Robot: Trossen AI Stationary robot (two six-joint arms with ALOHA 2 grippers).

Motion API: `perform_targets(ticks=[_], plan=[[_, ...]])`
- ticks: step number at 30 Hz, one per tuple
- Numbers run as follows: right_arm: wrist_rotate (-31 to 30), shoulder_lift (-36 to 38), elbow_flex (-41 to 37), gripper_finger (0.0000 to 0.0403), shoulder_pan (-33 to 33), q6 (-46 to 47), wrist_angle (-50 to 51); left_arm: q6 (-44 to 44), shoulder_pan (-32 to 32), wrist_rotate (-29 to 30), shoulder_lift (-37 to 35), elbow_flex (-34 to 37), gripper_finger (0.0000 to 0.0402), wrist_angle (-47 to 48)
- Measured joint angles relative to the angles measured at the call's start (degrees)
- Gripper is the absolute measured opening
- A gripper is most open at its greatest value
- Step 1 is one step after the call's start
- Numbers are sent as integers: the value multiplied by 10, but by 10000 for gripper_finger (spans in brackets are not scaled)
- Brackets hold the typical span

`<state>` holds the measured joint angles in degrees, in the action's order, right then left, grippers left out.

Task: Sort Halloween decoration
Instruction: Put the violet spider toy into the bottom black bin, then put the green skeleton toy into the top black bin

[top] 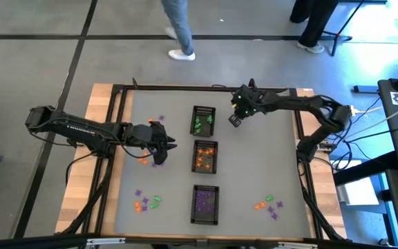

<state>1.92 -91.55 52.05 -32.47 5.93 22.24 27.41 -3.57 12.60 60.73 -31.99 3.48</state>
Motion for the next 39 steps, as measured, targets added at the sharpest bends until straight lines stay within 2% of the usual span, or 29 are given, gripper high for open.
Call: perform_targets(ticks=[4, 8, 13, 20, 25, 29, 34, 39], plan=[[90, 49, 0, 2, 70, 37, -1, 0, 0, 0, 0, 0, 124, 0], [155, 71, 1, 4, 185, 78, -45, 4, 0, 0, 0, 0, 124, 3], [156, 61, 1, 2, 350, 132, -171, 4, 0, 1, 0, 0, 124, 3], [87, 33, 2, 1, 512, 151, -347, 5, 0, 2, 0, 0, 124, -7], [66, 3, 10, 29, 556, 150, -432, 15, -4, 3, 0, 0, 124, -6], [64, -22, 20, 87, 561, 150, -426, 36, -23, 7, 7, 0, 124, -6], [61, -37, 29, 161, 561, 159, -411, 63, -64, 65, 39, 0, 124, -11], [35, -20, 35, 184, 571, 227, -333, 119, -110, 73, 89, 0, 124, -57]])
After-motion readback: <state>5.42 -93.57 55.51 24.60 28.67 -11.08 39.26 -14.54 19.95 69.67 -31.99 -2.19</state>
